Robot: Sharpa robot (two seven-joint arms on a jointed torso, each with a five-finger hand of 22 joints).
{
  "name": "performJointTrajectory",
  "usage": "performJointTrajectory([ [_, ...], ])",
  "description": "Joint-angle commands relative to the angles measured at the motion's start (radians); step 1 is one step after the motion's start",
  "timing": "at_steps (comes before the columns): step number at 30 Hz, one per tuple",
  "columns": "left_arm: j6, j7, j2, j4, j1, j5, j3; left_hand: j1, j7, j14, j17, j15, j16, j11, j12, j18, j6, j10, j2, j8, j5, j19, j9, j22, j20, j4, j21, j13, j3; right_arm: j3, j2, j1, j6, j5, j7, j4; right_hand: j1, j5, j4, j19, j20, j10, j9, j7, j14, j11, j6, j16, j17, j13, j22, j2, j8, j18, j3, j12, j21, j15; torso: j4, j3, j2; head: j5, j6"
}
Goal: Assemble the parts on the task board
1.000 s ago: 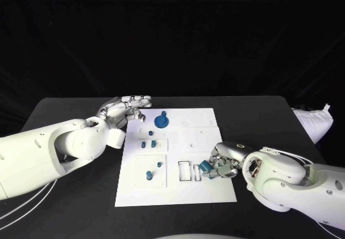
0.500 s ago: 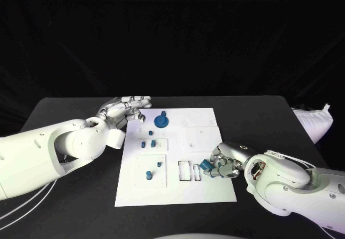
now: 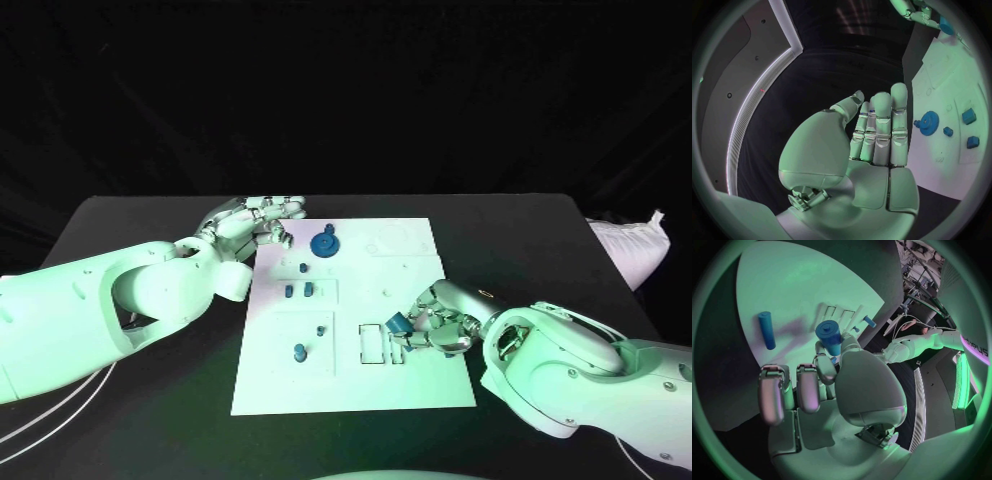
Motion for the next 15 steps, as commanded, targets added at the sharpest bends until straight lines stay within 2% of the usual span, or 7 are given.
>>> performJointTrajectory([
  [1, 0.023, 0.002, 0.003, 0.001, 0.0, -0.003, 0.001, -0.001, 0.001, -0.007, -0.001, 0.0, -0.001, -0.003, 0.006, 0.012, -0.008, -0.007, 0.007, 0.005, -0.001, -0.005, -0.001, -0.001, 0.005, -0.001, -0.002, 0.001, -0.005, 0.0, 0.022, 0.0, 0.024, 0.054, 0.006, -0.005, 0.018, 0.007, 0.012, 0.009, -0.007, 0.013, 0.053, -0.008, 0.057, -0.007, 0.01, 0.004, 0.005, 0.0, 0.118, 0.054, 0.015, -0.017, -0.004, -0.009, 0.005, -0.005, -0.0014, 0.0001, 0.001, 0.003, -0.002],
  [7, 0.024, 0.002, 0.004, 0.002, -0.001, -0.003, 0.001, -0.001, 0.001, -0.007, -0.001, 0.0, -0.001, -0.003, 0.006, 0.012, -0.008, -0.007, 0.007, 0.005, -0.001, -0.005, -0.001, -0.001, 0.005, -0.001, -0.002, 0.001, -0.005, 0.0, 0.063, -0.001, 0.073, 0.068, -0.003, -0.018, -0.02, 0.007, 0.017, 0.007, -0.006, 0.01, 0.062, -0.008, 0.055, -0.006, 0.008, -0.003, -0.005, -0.006, 0.114, 0.064, 0.014, -0.016, -0.023, -0.023, 0.003, -0.004, 0.0, -0.0004, 0.001, 0.004, -0.003],
  [15, 0.023, 0.002, 0.002, 0.003, -0.001, -0.003, 0.001, -0.001, 0.001, -0.007, -0.001, 0.0, -0.001, -0.003, 0.006, 0.012, -0.008, -0.007, 0.007, 0.005, -0.001, -0.005, -0.001, -0.001, 0.005, -0.001, -0.002, 0.001, -0.005, 0.0, 0.083, -0.003, 0.095, 0.064, -0.015, -0.025, -0.033, -0.001, 0.016, 0.007, -0.006, 0.01, 0.068, -0.008, 0.054, -0.006, 0.009, -0.004, -0.006, -0.008, 0.114, 0.064, 0.014, -0.016, -0.034, -0.029, 0.002, -0.004, -0.0015, -0.0005, 0.001, 0.009, -0.004],
])
